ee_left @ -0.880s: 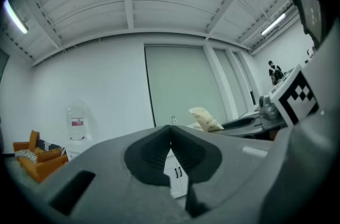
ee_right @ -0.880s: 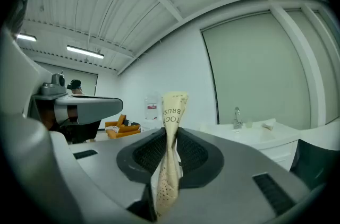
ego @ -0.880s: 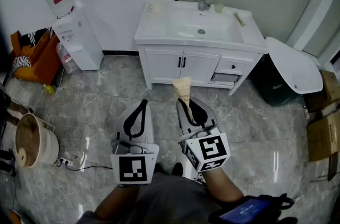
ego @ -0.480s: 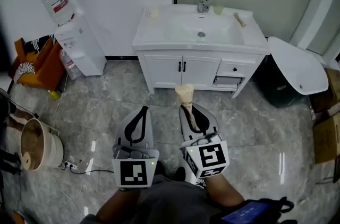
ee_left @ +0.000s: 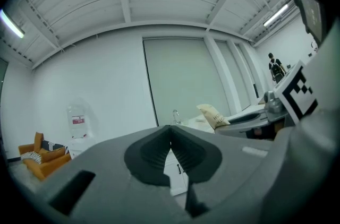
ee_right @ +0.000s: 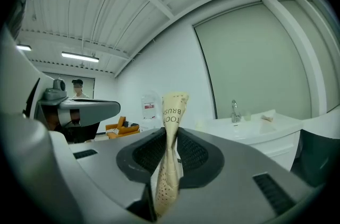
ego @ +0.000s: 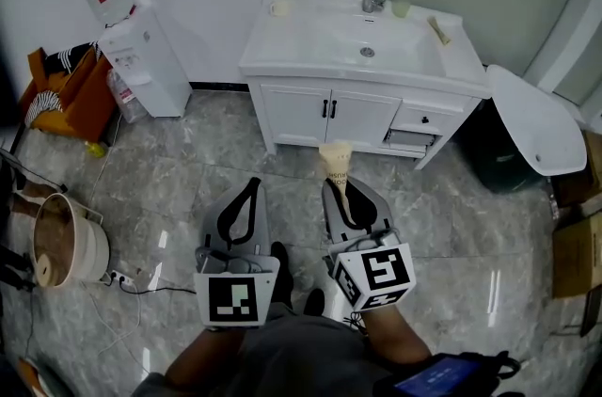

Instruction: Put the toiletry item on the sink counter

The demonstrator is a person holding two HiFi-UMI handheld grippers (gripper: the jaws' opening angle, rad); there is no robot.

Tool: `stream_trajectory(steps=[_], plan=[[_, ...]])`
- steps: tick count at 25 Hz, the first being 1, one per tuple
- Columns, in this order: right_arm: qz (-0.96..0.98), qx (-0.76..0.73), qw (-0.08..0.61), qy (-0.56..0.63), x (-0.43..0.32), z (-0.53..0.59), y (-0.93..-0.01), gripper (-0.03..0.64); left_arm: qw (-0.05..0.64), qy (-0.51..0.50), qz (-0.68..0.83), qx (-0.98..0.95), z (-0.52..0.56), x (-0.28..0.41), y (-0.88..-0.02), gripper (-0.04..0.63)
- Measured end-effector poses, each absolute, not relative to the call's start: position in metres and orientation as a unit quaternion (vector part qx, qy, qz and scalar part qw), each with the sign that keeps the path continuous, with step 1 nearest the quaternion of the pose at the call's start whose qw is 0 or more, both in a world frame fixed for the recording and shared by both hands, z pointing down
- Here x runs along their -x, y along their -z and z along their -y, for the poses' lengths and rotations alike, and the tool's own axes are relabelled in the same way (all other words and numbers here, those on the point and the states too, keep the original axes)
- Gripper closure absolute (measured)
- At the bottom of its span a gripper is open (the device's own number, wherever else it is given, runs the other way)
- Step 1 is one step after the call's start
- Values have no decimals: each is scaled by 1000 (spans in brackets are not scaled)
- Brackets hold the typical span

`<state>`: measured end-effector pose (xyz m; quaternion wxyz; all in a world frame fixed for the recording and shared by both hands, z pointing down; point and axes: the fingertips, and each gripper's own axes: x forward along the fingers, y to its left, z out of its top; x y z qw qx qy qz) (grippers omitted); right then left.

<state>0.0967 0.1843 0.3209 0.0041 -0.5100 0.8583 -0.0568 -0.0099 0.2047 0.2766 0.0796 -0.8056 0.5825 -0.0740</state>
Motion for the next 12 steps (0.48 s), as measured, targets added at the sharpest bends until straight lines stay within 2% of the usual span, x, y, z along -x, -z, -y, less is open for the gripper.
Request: stream_trajectory(steps=[12], plan=[[-851, 517, -39, 84, -60, -97, -366, 551, 36, 84, -564, 821, -110, 44, -322, 583]])
